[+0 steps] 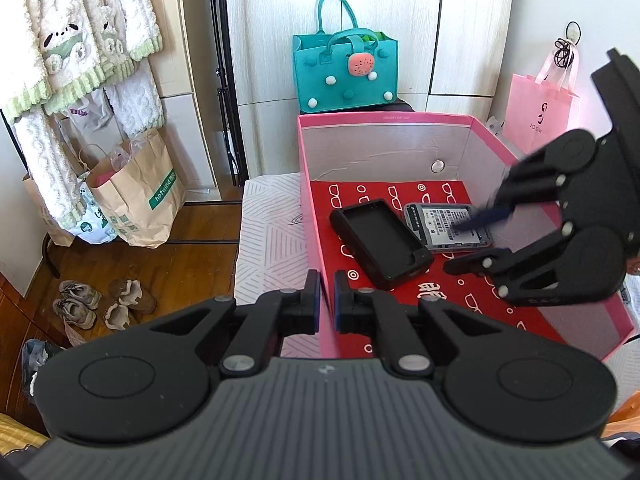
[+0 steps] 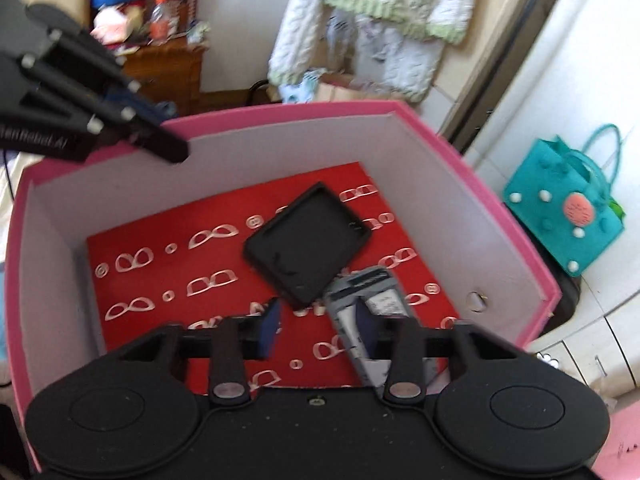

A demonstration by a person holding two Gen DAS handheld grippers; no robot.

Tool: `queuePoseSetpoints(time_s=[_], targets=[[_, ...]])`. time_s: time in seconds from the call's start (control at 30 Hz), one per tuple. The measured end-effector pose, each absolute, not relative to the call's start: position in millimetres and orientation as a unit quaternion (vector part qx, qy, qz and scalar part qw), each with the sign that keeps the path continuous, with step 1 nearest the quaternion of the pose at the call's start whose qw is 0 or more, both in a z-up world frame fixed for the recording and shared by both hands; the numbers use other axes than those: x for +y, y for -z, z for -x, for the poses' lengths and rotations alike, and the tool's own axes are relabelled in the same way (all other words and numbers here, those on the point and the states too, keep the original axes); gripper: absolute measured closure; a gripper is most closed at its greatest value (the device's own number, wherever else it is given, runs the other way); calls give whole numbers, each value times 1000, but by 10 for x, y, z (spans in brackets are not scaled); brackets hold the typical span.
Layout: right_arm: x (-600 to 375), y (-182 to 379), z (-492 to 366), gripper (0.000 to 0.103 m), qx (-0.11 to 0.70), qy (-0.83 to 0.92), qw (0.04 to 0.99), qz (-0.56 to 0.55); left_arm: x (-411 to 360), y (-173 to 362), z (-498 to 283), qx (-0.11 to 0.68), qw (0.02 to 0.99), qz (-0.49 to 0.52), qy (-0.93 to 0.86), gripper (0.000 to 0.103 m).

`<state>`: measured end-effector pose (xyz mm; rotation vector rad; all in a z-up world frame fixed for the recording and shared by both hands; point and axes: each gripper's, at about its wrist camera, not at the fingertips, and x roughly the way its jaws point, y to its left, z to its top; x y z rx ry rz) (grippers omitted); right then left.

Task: Organize rigid objects
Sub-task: 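Lower the grey device beside the black case and open the right gripper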

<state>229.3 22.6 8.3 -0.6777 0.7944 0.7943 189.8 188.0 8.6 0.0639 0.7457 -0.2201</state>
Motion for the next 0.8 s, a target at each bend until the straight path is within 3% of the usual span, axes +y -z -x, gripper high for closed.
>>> queuePoseSetpoints(time_s=[0.4, 0.67, 0.8], targets=[[522, -49, -2387, 91, 366, -325, 804, 336, 1886, -83, -1876, 364, 925, -28, 106, 97], [-1, -343, -2635, 89, 400, -322, 845, 151, 1887, -90, -1886, 367, 924, -26, 105, 97], [-404, -551, -2468, 81, 407, -332, 847, 80, 1875, -84, -1881, 366, 924, -35, 104, 97]])
